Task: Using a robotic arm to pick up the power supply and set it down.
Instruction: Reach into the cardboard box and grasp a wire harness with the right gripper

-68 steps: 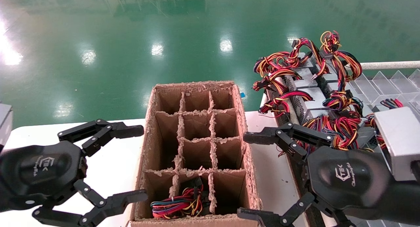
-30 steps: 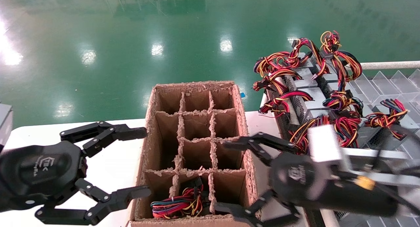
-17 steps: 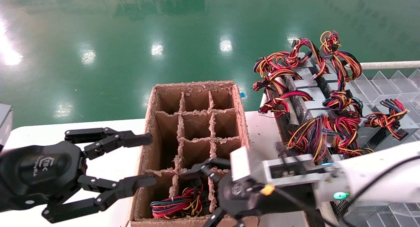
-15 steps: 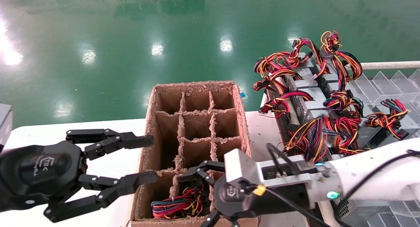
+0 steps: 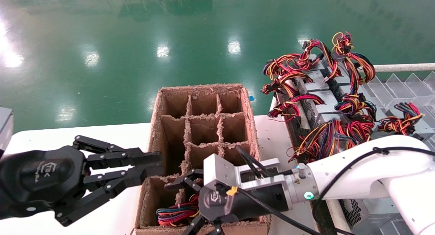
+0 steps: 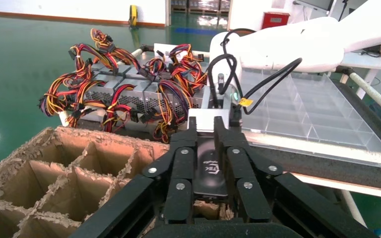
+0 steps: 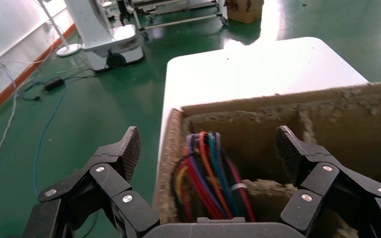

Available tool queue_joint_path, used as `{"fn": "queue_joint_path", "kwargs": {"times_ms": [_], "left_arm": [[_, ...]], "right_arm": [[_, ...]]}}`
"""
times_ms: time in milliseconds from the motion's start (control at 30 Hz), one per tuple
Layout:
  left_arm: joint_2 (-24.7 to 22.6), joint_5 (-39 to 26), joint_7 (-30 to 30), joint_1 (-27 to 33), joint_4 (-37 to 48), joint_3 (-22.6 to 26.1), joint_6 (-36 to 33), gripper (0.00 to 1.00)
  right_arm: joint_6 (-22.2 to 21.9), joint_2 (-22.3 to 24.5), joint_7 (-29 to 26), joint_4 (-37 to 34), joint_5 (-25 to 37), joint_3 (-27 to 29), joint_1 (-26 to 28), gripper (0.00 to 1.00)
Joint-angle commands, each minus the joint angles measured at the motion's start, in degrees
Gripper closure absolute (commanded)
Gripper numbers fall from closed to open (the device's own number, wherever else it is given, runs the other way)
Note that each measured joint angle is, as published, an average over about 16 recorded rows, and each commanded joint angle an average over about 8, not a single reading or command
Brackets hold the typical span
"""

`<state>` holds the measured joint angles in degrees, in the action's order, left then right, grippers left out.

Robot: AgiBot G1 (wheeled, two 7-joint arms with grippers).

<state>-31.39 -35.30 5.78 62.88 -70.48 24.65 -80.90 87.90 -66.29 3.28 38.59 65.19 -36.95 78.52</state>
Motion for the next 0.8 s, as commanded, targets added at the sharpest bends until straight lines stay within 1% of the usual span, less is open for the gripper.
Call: {"fn": "queue_joint_path", "kwargs": {"times_ms": [33, 467, 800], "left_arm": [[0.00, 0.00, 0.00, 0.00, 0.00, 0.00, 0.00, 1.00], [0.00, 0.00, 0.00, 0.00, 0.00, 0.00, 0.00, 1.00], [0.00, 0.00, 0.00, 0.00, 0.00, 0.00, 0.00, 1.00]], "right_arm": [[-0.46, -0.66, 0.35, -1.13, 0.44, -0.28, 0.36, 1.00], [0.86, -2.29, 4.96, -11.47, -0.03, -0.03, 3.03, 1.00], [1.77, -2.70, 6.27, -16.58, -1.41, -0.07, 4.36, 1.00]]}}
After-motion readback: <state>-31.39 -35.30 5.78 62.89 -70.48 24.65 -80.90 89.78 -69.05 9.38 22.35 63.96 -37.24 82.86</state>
